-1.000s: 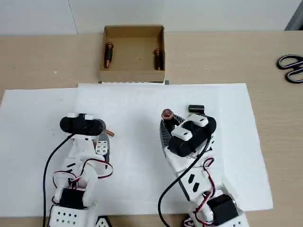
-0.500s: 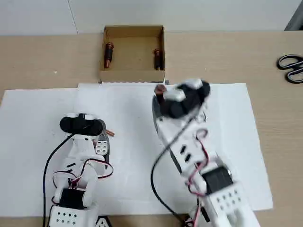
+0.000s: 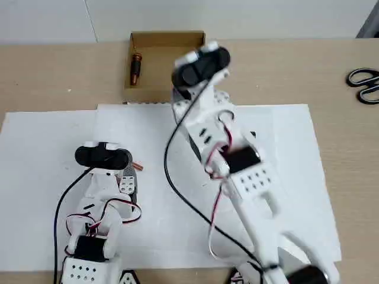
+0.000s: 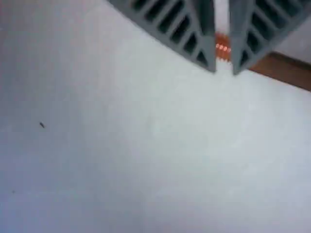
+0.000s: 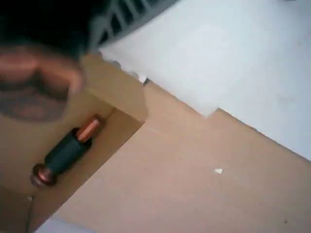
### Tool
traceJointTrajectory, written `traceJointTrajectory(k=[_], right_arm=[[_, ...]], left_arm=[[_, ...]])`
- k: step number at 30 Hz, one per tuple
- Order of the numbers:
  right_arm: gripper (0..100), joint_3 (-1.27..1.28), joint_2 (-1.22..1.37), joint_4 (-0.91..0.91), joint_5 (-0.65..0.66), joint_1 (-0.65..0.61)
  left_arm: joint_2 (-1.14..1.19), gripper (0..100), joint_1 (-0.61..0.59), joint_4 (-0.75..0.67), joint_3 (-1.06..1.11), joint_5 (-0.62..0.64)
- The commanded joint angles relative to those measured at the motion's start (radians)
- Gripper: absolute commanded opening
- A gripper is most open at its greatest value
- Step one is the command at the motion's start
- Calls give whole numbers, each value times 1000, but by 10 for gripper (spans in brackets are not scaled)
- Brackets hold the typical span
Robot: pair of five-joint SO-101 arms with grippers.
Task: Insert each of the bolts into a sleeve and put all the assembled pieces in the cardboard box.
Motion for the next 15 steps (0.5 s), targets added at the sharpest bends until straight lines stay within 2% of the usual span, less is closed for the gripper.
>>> traceJointTrajectory(k=[1,15], right_arm=[[3,-173,107,-38,-9,7],[3,-617,590,-31,-5,7]], left_arm=[[-8,6,-3,-25,-2,-6],[-8,6,-3,-25,-2,-6]])
